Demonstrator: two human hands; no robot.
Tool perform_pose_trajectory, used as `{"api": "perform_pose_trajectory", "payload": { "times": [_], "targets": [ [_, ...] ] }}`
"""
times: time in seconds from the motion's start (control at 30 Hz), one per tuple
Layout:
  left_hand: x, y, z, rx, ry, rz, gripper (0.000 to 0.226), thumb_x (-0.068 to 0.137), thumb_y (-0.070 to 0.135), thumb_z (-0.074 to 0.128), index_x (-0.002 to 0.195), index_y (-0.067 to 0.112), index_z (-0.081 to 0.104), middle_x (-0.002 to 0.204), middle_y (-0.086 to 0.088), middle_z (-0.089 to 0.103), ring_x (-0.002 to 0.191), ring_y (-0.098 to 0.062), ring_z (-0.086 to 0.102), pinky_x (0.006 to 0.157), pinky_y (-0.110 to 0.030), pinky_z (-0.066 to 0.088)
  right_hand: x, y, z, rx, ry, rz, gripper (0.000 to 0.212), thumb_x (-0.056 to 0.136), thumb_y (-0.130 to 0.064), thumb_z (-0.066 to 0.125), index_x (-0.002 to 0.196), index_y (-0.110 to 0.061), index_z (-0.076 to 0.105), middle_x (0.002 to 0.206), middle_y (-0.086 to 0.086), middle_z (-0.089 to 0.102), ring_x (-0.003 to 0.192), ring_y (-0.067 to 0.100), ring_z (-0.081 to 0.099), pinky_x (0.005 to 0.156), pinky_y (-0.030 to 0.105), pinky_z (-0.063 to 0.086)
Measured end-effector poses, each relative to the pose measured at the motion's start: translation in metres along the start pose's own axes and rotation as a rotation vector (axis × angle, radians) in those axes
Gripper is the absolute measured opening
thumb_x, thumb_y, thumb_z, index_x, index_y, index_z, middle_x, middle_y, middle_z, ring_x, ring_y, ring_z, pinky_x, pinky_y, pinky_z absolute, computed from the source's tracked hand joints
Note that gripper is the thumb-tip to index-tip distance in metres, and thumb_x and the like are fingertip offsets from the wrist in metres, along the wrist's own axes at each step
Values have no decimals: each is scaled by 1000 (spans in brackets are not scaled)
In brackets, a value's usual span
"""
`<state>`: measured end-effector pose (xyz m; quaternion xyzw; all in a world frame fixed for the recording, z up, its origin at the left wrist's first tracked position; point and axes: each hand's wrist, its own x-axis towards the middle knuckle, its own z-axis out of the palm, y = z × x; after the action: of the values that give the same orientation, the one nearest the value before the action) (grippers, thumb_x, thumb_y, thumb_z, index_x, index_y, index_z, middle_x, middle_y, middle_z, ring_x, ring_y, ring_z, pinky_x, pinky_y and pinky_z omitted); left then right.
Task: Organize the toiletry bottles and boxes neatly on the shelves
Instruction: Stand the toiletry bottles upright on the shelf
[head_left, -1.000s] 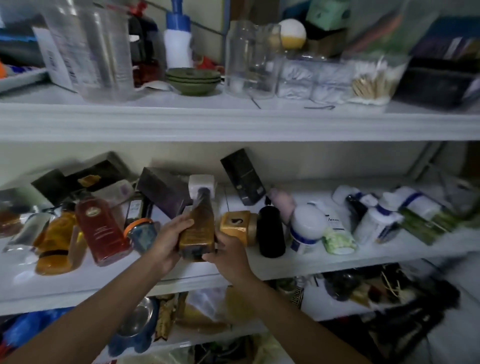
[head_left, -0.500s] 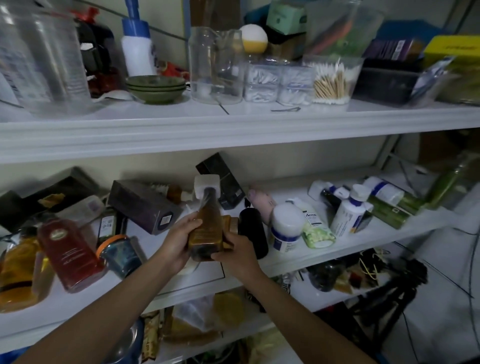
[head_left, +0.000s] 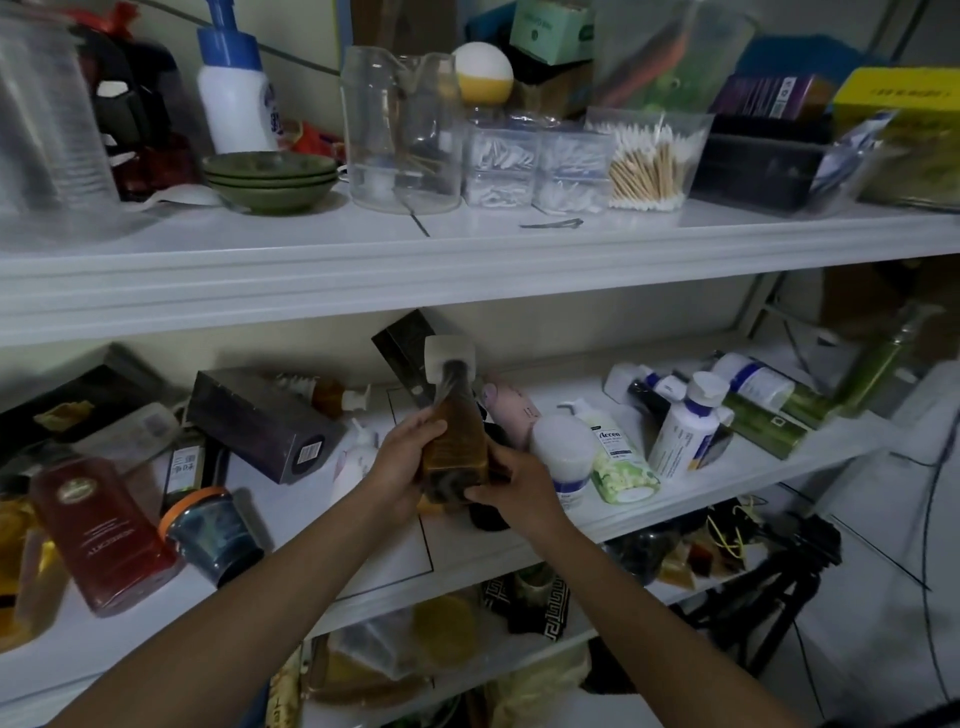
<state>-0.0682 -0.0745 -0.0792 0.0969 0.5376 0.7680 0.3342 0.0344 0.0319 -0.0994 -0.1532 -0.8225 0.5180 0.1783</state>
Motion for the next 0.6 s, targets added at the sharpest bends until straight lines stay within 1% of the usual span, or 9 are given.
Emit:
{"api": "perform_pose_trajectory", "payload": {
  "times": [0.07, 0.13, 0.23, 0.3, 0.33, 0.43, 0.5, 0.57, 0.6],
  "targets": [
    [6, -1, 9, 14, -14, 1, 31, 94, 7, 49, 124, 9, 57, 109, -15, 66, 99, -29, 64, 82, -36, 52, 4, 2, -11, -17, 4, 7, 50, 72, 1, 73, 119, -9, 60, 108, 8, 68, 103, 23, 62, 95, 35, 49],
    [14, -1, 19, 27, -1, 8, 32, 94, 10, 50, 125, 13, 57, 114, -14, 65, 104, -29, 63, 83, -36, 52, 10, 6, -25, -28, -2, -9, 44, 72, 1, 73, 114, -7, 62, 101, 3, 67, 97, 19, 62, 89, 27, 49],
    [23, -7, 40, 16, 47, 27, 27, 95, 12, 51, 121, 14, 58, 110, -13, 66, 96, -26, 64, 74, -34, 52, 21, 14, -47, -18, -45, -30, 43, 72, 2, 72, 113, -8, 64, 97, 2, 67, 91, 12, 62, 82, 16, 47],
    [29, -10, 58, 3, 65, 45, 24, 96, 12, 50, 118, 14, 58, 106, -14, 66, 92, -26, 64, 75, -34, 53, 31, 22, -64, 1, -76, -52, 49, 72, 5, 71, 117, -9, 62, 96, 0, 66, 86, 6, 60, 75, 6, 44],
    [33, -12, 68, -2, 76, 58, 26, 96, 12, 50, 121, 12, 58, 108, -16, 66, 93, -27, 64, 76, -35, 53, 36, 27, -74, 12, -89, -66, 49, 71, 7, 71, 117, -8, 62, 97, 1, 65, 87, 7, 60, 73, 4, 42],
    [51, -24, 99, -23, 140, 86, 34, 94, 10, 52, 128, 7, 54, 110, -18, 65, 91, -27, 65, 77, -36, 52, 53, 42, -107, -6, -123, -94, 40, 69, 7, 72, 108, -1, 64, 101, 9, 66, 93, 18, 61, 73, 11, 46],
    [57, -31, 121, -39, 164, 90, 32, 94, 8, 51, 125, 5, 54, 107, -18, 64, 89, -27, 64, 81, -38, 52, 59, 52, -128, 9, -142, -89, 40, 69, 8, 72, 107, 0, 64, 97, 7, 67, 91, 17, 62, 77, 15, 47],
    [63, -35, 141, -42, 162, 96, 29, 94, 8, 49, 122, 5, 55, 106, -19, 63, 88, -26, 63, 82, -37, 51, 63, 61, -147, 39, -156, -84, 39, 68, 9, 72, 106, 0, 64, 96, 9, 68, 91, 20, 64, 83, 25, 50],
    [65, -37, 150, -31, 160, 101, 27, 95, 8, 49, 121, 5, 55, 105, -18, 63, 88, -25, 63, 79, -35, 52, 66, 66, -156, 49, -155, -82, 39, 68, 9, 72, 105, 0, 64, 97, 11, 69, 92, 23, 65, 85, 31, 51]
  ]
}}
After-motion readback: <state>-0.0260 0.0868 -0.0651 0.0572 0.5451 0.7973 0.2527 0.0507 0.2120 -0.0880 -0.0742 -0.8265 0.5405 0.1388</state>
